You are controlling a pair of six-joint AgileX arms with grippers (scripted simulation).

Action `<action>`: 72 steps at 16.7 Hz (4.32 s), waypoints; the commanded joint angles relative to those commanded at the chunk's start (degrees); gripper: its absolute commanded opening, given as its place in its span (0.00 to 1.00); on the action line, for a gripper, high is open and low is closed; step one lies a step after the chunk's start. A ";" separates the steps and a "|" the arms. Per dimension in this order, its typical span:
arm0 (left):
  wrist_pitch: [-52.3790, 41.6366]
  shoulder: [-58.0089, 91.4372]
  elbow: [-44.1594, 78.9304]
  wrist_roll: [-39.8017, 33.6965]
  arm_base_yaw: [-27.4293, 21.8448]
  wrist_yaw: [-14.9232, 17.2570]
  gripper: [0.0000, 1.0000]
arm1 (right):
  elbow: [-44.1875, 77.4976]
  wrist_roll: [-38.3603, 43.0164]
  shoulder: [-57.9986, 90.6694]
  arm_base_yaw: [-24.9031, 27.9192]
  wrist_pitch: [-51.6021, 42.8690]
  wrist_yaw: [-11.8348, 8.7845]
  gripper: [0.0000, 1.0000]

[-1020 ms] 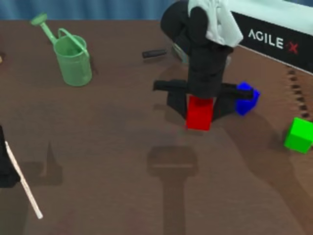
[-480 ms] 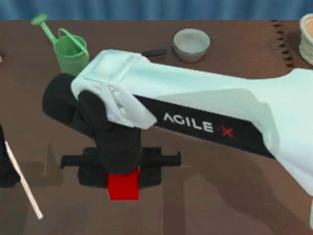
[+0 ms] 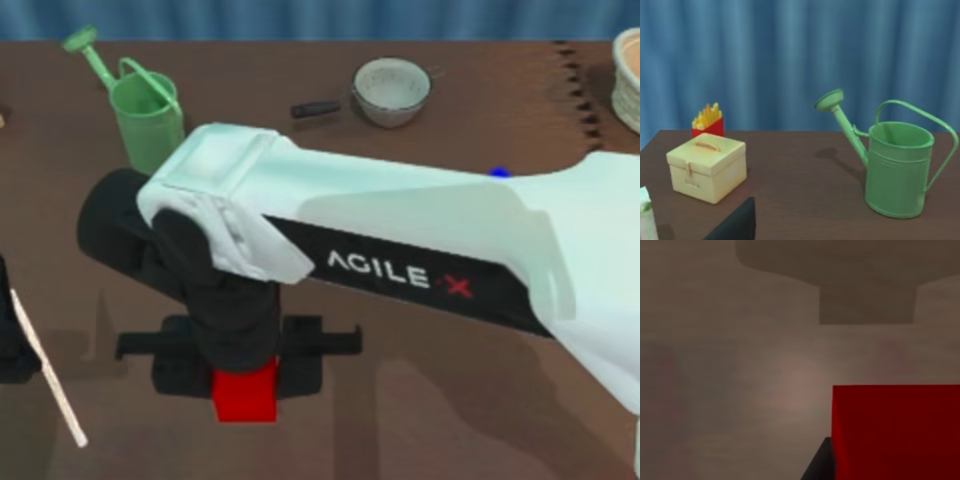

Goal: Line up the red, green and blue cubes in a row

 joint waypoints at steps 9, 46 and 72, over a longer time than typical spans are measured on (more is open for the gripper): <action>0.00 0.00 0.00 0.00 0.00 0.00 1.00 | -8.98 0.03 2.26 0.10 11.58 0.08 0.00; 0.00 0.00 0.00 0.00 0.00 0.00 1.00 | 2.14 0.10 -0.41 0.38 -2.36 0.05 1.00; 0.00 0.00 0.00 0.00 0.00 0.00 1.00 | -26.43 -115.81 -16.98 -51.92 7.51 -1.91 1.00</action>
